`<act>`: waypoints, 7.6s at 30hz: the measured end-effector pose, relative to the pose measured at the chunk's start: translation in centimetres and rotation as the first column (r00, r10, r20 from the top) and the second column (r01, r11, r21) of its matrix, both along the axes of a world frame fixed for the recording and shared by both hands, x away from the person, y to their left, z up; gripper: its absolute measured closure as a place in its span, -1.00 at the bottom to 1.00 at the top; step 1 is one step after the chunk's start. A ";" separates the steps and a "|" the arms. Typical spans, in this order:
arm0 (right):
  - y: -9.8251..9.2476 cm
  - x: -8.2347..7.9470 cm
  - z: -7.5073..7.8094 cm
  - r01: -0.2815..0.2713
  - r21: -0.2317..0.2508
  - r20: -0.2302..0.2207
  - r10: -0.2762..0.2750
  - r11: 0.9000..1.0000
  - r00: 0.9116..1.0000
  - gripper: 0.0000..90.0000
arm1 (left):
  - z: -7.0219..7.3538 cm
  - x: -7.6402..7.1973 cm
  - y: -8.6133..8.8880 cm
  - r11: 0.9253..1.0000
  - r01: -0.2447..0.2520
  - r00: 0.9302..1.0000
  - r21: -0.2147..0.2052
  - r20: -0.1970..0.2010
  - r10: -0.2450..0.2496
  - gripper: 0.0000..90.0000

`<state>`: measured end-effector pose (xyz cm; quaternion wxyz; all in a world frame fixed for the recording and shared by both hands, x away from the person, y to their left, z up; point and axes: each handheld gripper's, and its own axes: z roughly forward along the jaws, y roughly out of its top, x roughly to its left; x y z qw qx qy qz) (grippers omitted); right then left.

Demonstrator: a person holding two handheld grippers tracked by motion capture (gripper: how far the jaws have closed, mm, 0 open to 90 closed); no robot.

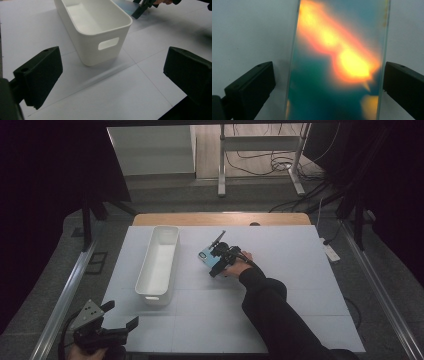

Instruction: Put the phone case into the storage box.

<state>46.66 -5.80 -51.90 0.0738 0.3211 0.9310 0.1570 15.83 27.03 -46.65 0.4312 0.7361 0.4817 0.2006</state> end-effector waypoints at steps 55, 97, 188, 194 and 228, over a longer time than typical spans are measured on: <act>-2.7 -2.9 4.4 -0.012 0.151 0.081 0.000 0.988 0.997 -0.63 | 0.0 0.0 -0.1 1.000 -0.003 1.000 0.011 -0.001 0.003 -0.93; -10.4 -9.4 9.6 -0.071 0.437 0.198 -0.019 0.897 0.980 -0.63 | 0.1 0.2 -0.5 0.999 0.014 1.000 0.036 -0.013 -0.014 -1.00; -14.6 -19.7 11.0 -0.217 0.626 0.213 0.104 0.749 0.972 -0.64 | 4.6 7.2 -14.6 0.768 0.623 0.782 -0.146 0.131 -0.609 -1.00; -14.3 -19.9 11.0 -0.233 0.634 0.219 0.119 0.738 0.969 -0.64 | 4.7 7.5 -15.8 0.741 0.654 0.757 -0.154 0.131 -0.640 -1.00; -13.2 -20.5 10.9 -0.289 0.653 0.222 0.188 0.700 0.957 -0.64 | 5.8 8.8 -18.2 0.650 0.734 0.677 -0.196 0.127 -0.725 -0.54</act>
